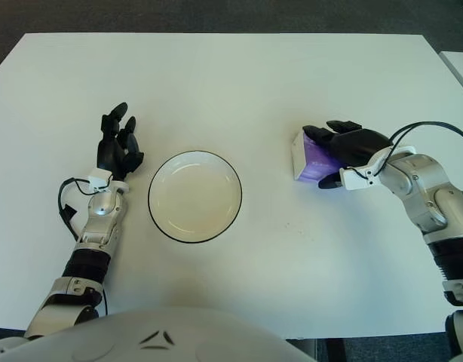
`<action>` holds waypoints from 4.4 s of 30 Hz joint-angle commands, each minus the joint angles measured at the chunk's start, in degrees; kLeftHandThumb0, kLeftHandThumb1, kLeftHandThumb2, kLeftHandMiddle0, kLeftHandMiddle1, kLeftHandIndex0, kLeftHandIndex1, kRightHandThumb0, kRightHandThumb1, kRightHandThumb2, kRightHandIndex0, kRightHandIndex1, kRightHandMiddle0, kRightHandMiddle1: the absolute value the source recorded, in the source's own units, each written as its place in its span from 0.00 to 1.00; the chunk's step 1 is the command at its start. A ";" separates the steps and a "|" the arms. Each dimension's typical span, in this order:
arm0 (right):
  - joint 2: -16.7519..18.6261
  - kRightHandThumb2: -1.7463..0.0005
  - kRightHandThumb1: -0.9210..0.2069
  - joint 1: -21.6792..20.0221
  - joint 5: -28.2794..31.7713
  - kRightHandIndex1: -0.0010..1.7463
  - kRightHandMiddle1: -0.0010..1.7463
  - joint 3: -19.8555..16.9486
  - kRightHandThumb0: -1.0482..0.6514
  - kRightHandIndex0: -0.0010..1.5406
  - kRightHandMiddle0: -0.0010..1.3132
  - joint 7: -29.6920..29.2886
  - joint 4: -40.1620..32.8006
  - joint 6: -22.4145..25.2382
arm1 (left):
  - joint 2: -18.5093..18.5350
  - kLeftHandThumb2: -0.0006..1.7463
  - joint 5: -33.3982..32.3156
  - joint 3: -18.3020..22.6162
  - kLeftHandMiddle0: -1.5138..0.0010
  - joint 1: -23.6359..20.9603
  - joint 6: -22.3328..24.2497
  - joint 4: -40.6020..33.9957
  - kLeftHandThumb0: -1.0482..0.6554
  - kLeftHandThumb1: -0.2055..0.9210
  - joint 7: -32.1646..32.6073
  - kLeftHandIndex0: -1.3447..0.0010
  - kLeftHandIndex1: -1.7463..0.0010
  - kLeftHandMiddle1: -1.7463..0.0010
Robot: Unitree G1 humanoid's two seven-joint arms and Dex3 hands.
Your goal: Put the tissue paper into the plate.
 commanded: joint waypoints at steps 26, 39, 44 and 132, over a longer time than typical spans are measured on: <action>13.08 0.88 0.00 -2.02 -5.03 0.71 0.80 8.33 0.03 0.32 0.14 -21.80 21.80 -1.66 | 1.04 0.46 1.90 0.38 0.72 7.00 -0.35 5.93 0.23 1.00 0.55 1.00 0.59 1.00; 20.94 0.39 0.49 -2.38 -3.93 1.00 1.00 7.52 0.45 0.79 0.77 -52.94 33.17 -8.59 | 0.97 0.45 1.83 0.31 0.72 7.01 -0.17 5.75 0.23 1.00 0.65 1.00 0.59 1.00; 21.82 0.25 0.60 -2.62 -3.79 1.00 1.00 7.55 0.53 0.84 0.83 -59.41 34.49 -12.39 | 1.12 0.45 2.07 0.24 0.72 7.15 -0.10 5.62 0.23 1.00 0.73 1.00 0.60 1.00; 31.13 0.25 0.55 -6.78 24.52 1.00 1.00 1.22 0.57 0.81 0.79 -13.01 -23.25 0.24 | -0.12 0.44 2.25 -0.86 0.71 8.45 1.67 3.68 0.22 1.00 1.31 1.00 0.57 1.00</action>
